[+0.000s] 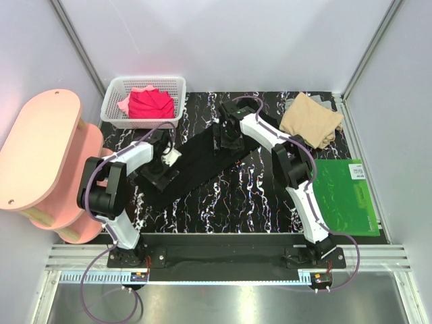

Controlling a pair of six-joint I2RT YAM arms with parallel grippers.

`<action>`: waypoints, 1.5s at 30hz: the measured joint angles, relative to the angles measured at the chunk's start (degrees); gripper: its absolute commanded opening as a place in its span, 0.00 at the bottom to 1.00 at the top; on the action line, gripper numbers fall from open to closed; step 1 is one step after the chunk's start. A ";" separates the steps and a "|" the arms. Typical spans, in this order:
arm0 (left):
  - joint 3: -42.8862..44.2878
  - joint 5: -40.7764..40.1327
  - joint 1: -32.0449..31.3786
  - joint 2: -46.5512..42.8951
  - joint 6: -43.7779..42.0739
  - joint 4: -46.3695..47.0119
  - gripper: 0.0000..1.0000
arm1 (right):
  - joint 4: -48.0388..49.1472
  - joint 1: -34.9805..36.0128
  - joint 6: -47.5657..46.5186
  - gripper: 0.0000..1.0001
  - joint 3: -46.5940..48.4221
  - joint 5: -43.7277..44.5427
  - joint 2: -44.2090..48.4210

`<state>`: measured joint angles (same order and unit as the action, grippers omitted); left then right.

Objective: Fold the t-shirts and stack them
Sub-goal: Rotate the tshirt 60 degrees

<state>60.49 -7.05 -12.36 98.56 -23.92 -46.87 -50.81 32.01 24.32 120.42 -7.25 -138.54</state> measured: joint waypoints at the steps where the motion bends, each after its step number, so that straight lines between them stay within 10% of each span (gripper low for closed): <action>1: 0.00 -0.57 -0.44 0.17 0.02 0.02 0.97 | 0.17 -0.07 -0.04 0.78 0.20 -0.02 -0.11; 27: -0.09 7.54 -21.38 1.60 4.96 -4.37 0.98 | -8.68 -11.06 -3.65 0.78 15.72 0.55 -8.31; 36: 1.18 10.91 -14.71 -2.01 4.94 -7.52 0.99 | -9.44 -11.06 -4.35 0.79 17.88 1.03 -8.74; 45: 20.39 13.51 1.68 -24.06 5.60 -10.73 0.99 | -10.27 -4.74 -7.39 0.84 16.65 14.16 -0.09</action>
<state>80.88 6.46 -10.68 74.50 -18.33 -57.60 -61.08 27.27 16.93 137.08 6.92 -138.63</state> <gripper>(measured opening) 0.985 0.832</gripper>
